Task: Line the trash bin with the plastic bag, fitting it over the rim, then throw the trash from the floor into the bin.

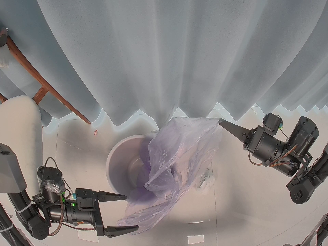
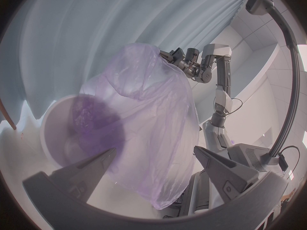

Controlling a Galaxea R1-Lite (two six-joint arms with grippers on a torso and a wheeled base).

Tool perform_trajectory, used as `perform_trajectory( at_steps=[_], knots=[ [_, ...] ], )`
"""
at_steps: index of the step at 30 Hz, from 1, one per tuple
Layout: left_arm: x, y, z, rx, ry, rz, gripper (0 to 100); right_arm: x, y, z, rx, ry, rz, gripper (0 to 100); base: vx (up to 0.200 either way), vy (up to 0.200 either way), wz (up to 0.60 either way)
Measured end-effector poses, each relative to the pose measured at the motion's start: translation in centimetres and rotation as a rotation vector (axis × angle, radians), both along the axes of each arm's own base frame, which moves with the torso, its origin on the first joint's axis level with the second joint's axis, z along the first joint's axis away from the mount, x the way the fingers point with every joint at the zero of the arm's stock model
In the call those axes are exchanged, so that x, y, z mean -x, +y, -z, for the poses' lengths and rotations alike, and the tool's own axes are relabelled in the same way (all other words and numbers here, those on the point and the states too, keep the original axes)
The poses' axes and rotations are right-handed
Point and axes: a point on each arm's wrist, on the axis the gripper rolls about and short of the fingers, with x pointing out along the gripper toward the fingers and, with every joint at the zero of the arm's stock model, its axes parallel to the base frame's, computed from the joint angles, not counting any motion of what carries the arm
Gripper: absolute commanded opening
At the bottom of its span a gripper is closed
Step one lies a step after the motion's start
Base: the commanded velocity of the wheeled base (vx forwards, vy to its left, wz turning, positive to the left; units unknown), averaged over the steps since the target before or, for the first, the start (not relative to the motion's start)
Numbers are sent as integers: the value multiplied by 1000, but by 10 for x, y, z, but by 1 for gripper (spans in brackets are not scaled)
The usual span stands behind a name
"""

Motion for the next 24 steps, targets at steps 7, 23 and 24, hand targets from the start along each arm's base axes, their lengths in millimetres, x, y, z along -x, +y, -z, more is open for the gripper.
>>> perform_trajectory(
  at_steps=[7,23,24],
  knots=[
    [-4,-5,9,-12,4,4,100,1,1,2,3,7,-3,0,0,0,0],
    [-20,-11,22,-35,10,-112,0,2,2,2,7,5,-10,0,0,0,0],
    [-22,-11,19,-23,7,-120,0,3,2,3,8,5,-9,0,0,0,0]
  ],
)
